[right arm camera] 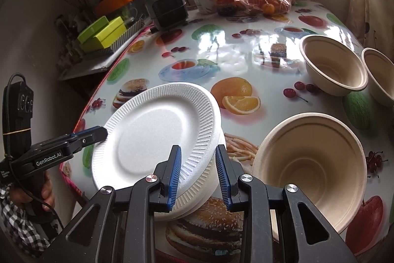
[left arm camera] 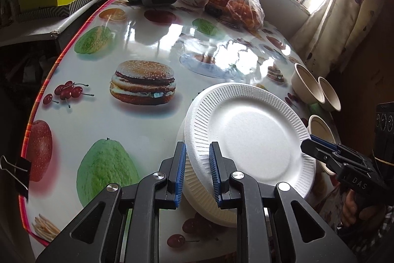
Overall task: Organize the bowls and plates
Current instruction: 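Lower the held plates onto the plate stack with both grippers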
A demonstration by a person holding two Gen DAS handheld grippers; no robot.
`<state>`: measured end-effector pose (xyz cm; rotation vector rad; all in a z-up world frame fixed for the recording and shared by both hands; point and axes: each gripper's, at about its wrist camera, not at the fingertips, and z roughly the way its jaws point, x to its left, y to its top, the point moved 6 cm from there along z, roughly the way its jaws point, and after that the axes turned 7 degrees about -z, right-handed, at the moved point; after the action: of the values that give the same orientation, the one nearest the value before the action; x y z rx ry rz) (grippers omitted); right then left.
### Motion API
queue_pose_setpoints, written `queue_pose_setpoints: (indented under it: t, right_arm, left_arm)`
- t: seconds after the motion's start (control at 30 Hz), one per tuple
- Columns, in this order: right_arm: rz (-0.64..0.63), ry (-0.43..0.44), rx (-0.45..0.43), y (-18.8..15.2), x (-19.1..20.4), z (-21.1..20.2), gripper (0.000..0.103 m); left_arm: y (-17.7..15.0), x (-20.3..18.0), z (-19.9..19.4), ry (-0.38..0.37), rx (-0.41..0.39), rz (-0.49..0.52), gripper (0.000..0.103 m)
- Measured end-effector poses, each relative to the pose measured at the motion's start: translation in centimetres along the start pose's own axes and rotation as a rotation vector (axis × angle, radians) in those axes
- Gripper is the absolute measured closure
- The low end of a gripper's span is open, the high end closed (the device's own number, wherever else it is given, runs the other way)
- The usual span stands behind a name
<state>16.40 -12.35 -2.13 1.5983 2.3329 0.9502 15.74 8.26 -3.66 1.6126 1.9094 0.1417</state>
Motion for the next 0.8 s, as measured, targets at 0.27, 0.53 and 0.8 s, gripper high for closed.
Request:
queue_pose_setpoints:
  t: [0.27,0.53,0.8]
  right_arm:
    - [-0.015,-0.014,0.014,-1.1,-0.1,0.6,0.075]
    - [-0.016,-0.016,0.029,-1.8,-0.4,1.3,0.075]
    - [-0.029,-0.025,0.037,-2.0,-0.3,1.7,0.075]
  left_arm:
    - [-1.0,0.0,0.6,0.018,0.013,0.009,0.083]
    - [-1.6,0.3,1.3,0.033,0.025,0.010,0.083]
    - [-1.9,0.4,1.7,0.032,0.027,-0.001,0.082]
